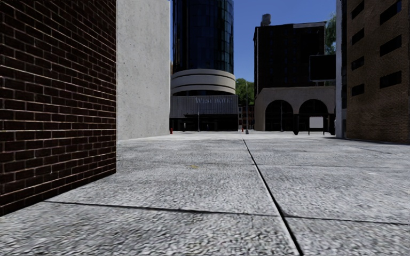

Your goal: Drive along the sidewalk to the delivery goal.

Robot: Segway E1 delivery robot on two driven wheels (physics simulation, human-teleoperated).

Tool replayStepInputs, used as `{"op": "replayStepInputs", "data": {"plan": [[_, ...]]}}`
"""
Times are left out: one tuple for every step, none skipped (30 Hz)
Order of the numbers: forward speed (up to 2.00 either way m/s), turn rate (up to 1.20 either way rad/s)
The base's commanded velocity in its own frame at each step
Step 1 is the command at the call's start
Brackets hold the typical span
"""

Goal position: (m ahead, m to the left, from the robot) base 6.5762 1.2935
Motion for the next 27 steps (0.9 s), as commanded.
{"op": "replayStepInputs", "data": {"plan": [[2.0, 0.31], [2.0, 0.34], [2.0, 0.35], [2.0, 0.35], [2.0, 0.35], [2.0, 0.35], [2.0, 0.35], [2.0, 0.27], [2.0, 0.27], [2.0, 0.14], [2.0, 0.0], [2.0, 0.0], [2.0, 0.0], [2.0, 0.0], [2.0, 0.0], [2.0, 0.0], [2.0, 0.0], [2.0, 0.0], [2.0, 0.0], [2.0, 0.0], [2.0, 0.0], [2.0, 0.0], [2.0, 0.0], [2.0, 0.0], [2.0, 0.0], [2.0, 0.0], [2.0, 0.0]]}}
